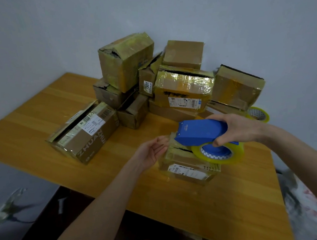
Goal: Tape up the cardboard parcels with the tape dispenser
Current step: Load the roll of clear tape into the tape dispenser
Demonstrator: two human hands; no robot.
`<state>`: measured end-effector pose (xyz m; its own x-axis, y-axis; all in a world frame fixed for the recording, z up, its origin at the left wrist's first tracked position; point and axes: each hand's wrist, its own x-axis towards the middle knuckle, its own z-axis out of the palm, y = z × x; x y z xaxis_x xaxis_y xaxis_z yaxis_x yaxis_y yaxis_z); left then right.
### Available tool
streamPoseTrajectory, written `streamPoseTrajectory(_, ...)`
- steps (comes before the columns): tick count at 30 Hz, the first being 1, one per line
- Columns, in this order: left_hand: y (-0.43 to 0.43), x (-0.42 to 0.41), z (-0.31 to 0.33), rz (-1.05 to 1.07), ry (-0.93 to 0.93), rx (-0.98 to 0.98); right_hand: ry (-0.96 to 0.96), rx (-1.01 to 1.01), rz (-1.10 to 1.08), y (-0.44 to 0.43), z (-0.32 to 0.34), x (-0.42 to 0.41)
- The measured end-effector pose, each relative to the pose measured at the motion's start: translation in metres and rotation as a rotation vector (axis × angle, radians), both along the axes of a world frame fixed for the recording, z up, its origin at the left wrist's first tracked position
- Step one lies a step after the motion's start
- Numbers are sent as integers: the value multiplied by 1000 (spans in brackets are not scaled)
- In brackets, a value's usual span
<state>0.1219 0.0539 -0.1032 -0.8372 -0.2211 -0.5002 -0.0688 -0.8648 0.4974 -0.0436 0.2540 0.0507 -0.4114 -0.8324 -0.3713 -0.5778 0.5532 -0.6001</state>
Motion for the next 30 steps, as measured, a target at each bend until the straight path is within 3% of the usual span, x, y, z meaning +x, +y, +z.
streamPoseTrajectory(5, -3, -3, 9, 7, 83, 58, -21, -16, -4, 0, 0, -1)
streamPoseTrajectory(12, -3, -9, 29, -116, -99, -349, -10, -26, -10, 1, -2, -4)
streamPoseTrajectory(17, -10, -8, 32, -65, -179, -445, -28, -7, -36, 4, 0, -8)
streamPoseTrajectory(22, -7, -5, 33, -100, -116, -524, -32, 4, -41, 4, 1, -9)
streamPoseTrajectory(25, -7, -5, 35, -131, -52, -498, -35, 1, -42, 6, 1, -10)
streamPoseTrajectory(30, -12, -2, 34, -114, 69, -272, -62, -1, -45, 9, 1, -12)
